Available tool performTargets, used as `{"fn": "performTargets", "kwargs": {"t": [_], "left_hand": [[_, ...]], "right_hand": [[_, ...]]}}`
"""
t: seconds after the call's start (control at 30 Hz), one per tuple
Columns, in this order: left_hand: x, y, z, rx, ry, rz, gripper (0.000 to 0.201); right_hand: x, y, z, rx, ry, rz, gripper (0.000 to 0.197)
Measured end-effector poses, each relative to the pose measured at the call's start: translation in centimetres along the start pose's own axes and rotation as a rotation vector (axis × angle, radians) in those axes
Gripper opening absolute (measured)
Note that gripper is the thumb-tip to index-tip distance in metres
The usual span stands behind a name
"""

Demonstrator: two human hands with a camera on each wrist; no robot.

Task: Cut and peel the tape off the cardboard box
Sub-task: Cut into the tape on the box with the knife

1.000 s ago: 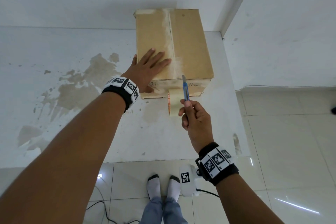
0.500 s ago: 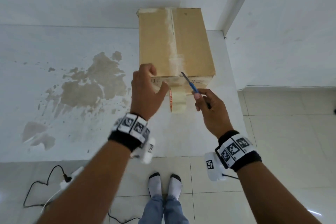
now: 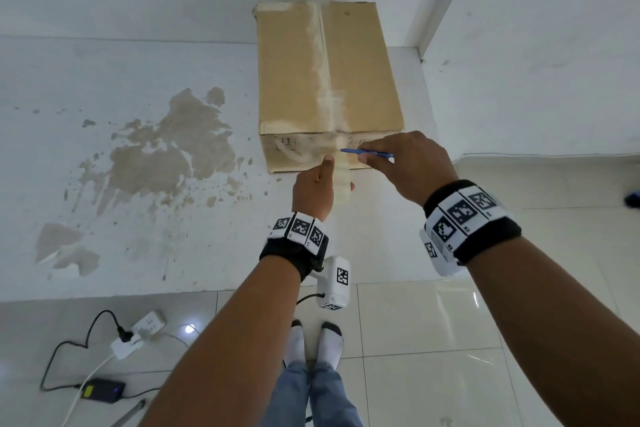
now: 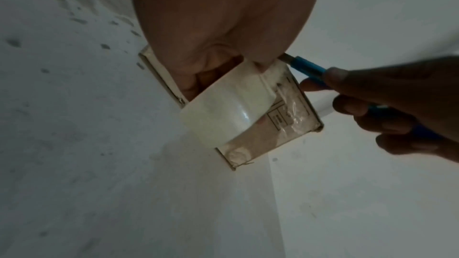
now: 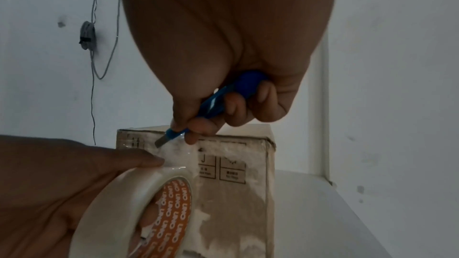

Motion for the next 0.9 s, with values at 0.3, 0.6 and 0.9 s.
{"fn": "performTargets", "kwargs": {"t": [0.3, 0.6, 0.9], "left_hand": [[-0.4, -0.9, 0.5, 0.001, -0.049, -0.017, 0.073], [-0.4, -1.0, 0.5, -0.022, -0.089, 0.071, 0.057], [-0.1, -0.9, 0.5, -0.018, -0.087, 0.087, 0.063]], "right_hand": [[1.2, 1.1, -0.9, 0.041, -0.130, -0.028, 0.028], [2.1, 2.5, -0.1, 0.105, -0.199, -0.059, 0.027], [0.5, 2.4, -0.8, 0.120, -0.228, -0.003, 0.027]]}}
Point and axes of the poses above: each hand's wrist, its own y-axis towards the middle knuckle, its own z-axis out of the palm, x = y × z, the point moved 4 cm from there along y, towards the middle knuckle, and after that the axes turned 5 degrees about -y, right-handed, at the moved point
